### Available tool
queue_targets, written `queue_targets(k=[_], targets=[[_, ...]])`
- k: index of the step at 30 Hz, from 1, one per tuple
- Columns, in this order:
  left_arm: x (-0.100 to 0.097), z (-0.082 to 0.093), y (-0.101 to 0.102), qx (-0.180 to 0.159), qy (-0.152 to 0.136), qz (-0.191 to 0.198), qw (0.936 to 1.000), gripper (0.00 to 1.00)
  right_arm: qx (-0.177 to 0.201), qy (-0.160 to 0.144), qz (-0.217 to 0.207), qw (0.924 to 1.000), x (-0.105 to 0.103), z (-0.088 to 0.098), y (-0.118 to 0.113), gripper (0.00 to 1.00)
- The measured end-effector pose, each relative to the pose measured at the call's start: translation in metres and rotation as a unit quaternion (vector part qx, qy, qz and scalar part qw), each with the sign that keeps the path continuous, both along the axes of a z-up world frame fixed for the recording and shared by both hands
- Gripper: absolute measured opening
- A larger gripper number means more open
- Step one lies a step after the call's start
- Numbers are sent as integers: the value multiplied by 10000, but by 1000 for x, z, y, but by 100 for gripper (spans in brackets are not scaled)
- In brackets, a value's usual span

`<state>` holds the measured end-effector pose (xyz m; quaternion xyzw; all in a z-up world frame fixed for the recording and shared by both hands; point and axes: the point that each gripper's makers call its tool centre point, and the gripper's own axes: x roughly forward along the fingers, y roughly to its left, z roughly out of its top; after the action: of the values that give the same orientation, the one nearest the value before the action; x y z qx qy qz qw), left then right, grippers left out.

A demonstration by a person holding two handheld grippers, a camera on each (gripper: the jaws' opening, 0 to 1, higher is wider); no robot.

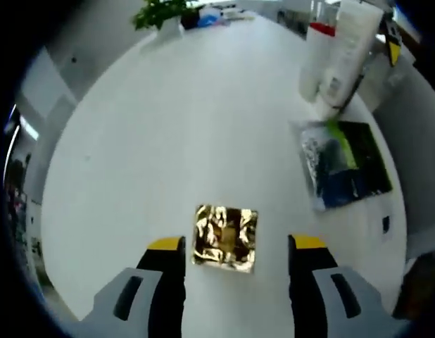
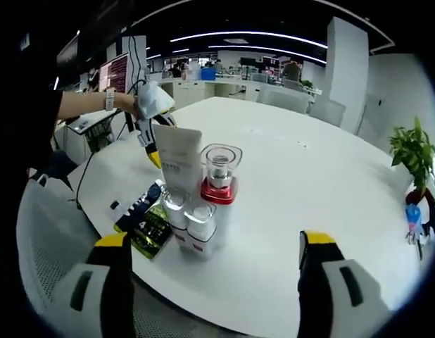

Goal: Arrange the skincare products in the storage area until every visible bottle or jar stands upright without overlapping.

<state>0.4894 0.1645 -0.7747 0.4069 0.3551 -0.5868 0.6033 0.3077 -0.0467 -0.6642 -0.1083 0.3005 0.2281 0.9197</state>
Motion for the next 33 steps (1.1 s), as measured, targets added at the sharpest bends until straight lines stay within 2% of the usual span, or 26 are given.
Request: queue_targets(k=[9, 15, 18, 23, 26, 33], targets=[[3, -7, -1, 136, 242, -74, 9996, 52, -102, -190, 31, 9998, 6, 13, -6, 99], [5, -11, -5, 201, 299, -206, 9991, 50, -136, -179, 74, 9997, 4, 12, -4, 99], [5, -12, -5, 229, 457, -207, 9985, 49, -112, -177, 55, 9998, 2, 13, -4, 98], [11, -11, -6, 352, 441, -335, 9978, 42, -136, -176, 40, 9997, 3, 14, -5, 98], [12, -12, -5, 474, 335, -438, 9973, 38, -134, -182, 5, 9997, 3, 14, -7, 98], [10, -10, -4, 519, 308, -441, 9972, 38, -160, -216, -106, 9996, 2, 17, -14, 98]])
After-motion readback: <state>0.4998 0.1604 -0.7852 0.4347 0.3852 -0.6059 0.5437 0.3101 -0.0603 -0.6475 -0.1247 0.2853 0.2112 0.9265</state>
